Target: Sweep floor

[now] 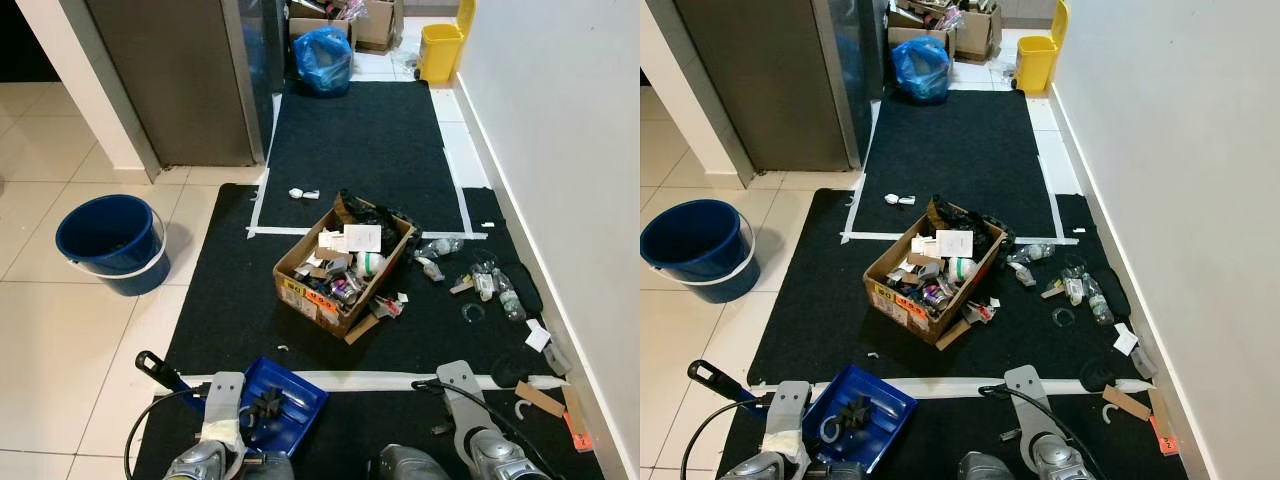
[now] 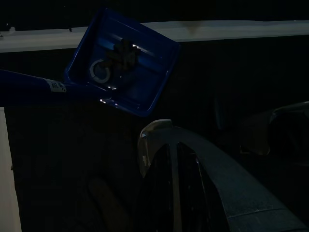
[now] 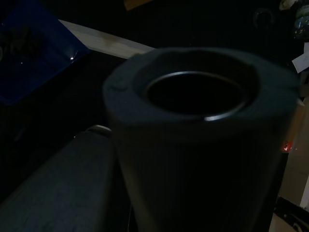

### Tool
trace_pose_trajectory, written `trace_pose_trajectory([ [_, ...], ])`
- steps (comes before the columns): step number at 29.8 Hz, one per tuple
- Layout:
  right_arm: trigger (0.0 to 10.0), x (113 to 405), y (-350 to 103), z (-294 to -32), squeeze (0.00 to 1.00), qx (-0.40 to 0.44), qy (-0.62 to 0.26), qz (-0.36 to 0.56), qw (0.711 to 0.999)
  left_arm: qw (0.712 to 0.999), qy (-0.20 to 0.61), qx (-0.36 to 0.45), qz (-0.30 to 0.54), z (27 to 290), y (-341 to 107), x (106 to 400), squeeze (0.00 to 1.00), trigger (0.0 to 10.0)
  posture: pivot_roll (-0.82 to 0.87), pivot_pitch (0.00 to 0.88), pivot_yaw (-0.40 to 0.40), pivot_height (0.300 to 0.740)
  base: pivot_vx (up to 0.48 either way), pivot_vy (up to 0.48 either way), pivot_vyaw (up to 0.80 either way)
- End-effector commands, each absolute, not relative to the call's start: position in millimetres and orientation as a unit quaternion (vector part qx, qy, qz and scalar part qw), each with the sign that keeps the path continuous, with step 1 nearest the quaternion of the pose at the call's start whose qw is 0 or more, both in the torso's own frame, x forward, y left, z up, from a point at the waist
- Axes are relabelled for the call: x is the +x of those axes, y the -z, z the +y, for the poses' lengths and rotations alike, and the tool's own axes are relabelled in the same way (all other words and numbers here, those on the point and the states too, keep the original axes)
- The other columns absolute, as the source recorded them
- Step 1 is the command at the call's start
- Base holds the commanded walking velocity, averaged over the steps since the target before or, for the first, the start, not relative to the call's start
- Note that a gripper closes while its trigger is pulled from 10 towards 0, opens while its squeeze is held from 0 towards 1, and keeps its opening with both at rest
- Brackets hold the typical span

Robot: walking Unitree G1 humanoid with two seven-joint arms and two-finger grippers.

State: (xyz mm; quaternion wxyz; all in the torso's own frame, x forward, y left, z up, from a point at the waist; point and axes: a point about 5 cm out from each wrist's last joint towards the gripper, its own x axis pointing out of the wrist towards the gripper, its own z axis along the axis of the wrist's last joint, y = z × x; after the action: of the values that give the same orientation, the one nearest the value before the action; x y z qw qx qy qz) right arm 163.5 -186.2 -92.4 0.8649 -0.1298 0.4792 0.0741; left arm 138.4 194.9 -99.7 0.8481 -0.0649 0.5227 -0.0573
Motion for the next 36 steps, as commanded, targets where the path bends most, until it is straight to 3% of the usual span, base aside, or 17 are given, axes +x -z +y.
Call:
trace_pose_trajectory([
  [1, 10.0, 158.7, 94.5, -190.1, 0.0, -0.14, -0.078, 0.497, 0.853, 0.846, 0.065, -0.06, 0.526, 193.2, 99.6, 139.6, 0.0, 10.0, 0.17, 0.0, -0.028, 0.74, 0.0, 0.0, 0.0],
  [36, 10.0, 158.5, 94.3, -192.0, 0.0, -0.166, -0.097, 0.497, 0.846, 0.838, 0.092, -0.035, 0.537, 190.4, 101.5, 134.7, 0.0, 10.0, 0.16, 0.0, -0.025, 0.74, 0.0, 0.0, 0.0],
])
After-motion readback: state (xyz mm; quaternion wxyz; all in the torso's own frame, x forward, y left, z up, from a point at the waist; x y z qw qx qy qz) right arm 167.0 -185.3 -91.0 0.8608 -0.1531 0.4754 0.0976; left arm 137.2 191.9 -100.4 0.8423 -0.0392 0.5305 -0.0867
